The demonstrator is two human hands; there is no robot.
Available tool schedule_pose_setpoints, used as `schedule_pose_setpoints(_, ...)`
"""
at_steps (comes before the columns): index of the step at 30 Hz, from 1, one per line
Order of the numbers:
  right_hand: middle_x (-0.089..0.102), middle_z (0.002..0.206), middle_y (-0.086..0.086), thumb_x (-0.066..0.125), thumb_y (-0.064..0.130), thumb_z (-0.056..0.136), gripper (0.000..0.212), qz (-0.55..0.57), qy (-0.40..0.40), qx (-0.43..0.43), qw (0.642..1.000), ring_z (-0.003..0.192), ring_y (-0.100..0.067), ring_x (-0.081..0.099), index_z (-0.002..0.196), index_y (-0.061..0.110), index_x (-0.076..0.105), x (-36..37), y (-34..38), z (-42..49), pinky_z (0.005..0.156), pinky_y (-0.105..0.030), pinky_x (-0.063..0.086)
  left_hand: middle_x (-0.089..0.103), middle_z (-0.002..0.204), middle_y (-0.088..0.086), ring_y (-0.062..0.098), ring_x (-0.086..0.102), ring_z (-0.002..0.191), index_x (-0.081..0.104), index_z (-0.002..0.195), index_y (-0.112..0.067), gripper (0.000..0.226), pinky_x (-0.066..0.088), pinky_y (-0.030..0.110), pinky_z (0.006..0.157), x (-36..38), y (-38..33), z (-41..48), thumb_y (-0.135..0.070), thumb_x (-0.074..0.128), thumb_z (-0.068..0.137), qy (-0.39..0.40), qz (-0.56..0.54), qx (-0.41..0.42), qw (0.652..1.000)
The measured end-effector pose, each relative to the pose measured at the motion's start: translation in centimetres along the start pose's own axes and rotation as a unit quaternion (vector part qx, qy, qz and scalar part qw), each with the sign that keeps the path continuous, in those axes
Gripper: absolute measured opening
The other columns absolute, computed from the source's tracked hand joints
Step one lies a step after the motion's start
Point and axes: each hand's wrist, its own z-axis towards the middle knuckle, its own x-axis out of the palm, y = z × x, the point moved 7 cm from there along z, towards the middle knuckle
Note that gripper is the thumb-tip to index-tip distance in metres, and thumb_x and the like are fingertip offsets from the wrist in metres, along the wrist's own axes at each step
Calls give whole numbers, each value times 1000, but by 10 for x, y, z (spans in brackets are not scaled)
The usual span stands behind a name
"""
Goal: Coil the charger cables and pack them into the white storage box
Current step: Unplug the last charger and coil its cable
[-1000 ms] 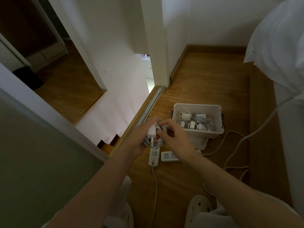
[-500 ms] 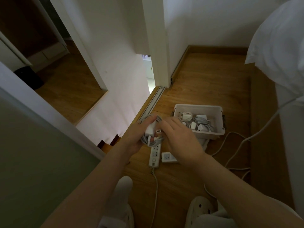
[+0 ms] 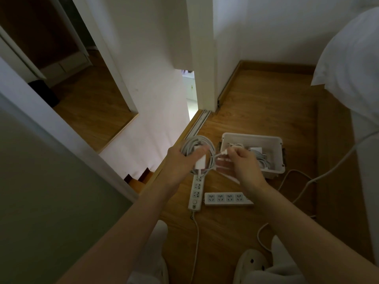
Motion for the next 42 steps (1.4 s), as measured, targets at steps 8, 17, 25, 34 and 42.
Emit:
schedule_pose_setpoints(8, 66, 101, -17, 31, 13, 101, 29, 70, 68, 162, 982, 86, -24, 66, 110, 1, 56, 29, -32, -2, 71, -29, 57, 55, 102, -7, 5, 60, 91, 59, 106, -30, 36, 52, 17, 77, 14, -18, -9, -17, 74, 76, 105, 131, 197, 966)
schedule_pose_setpoints(17, 65, 90, -11, 27, 32, 101, 38, -300, 22, -109, 947, 85, -25, 65, 96, 8, 56, 33, -11, 23, 79, -46, 55, 61, 95, -10, -3, 64, 81, 52, 100, -35, 16, 53, 17, 61, 5, 14, 13, -23, 43, 96, 33, -33, 68, 997)
schedule_pose_setpoints(25, 59, 114, -4, 64, 73, 57, 96, -217, 169, -3, 961, 99, -15, 63, 127, 13, 40, 35, -46, 69, 78, -34, 58, 62, 95, -2, 6, 63, 85, 52, 110, -24, 32, 52, 25, 71, 21, 64, 60, -42, 28, 100, -7, -27, -23, 999)
schedule_pose_setpoints(34, 61, 76, 5, 71, 13, 79, 18, -197, 137, 40, 970, 66, -3, 60, 87, 20, 57, -25, -114, 134, 56, -12, 49, 54, 108, 2, 16, 48, 103, 46, 110, -23, 21, 41, 32, 90, 88, 106, 120, -32, 29, 101, 75, 280, 50, 956)
schedule_pose_setpoints(42, 58, 112, 4, 85, 52, 50, 96, -294, -39, 13, 955, 102, -11, 56, 125, 11, 41, -101, -151, 218, 84, -28, 50, 43, 135, 0, 19, 35, 127, 34, 139, -22, 50, 22, 41, 108, 134, 167, 175, -41, 23, 94, 118, 491, 158, 848)
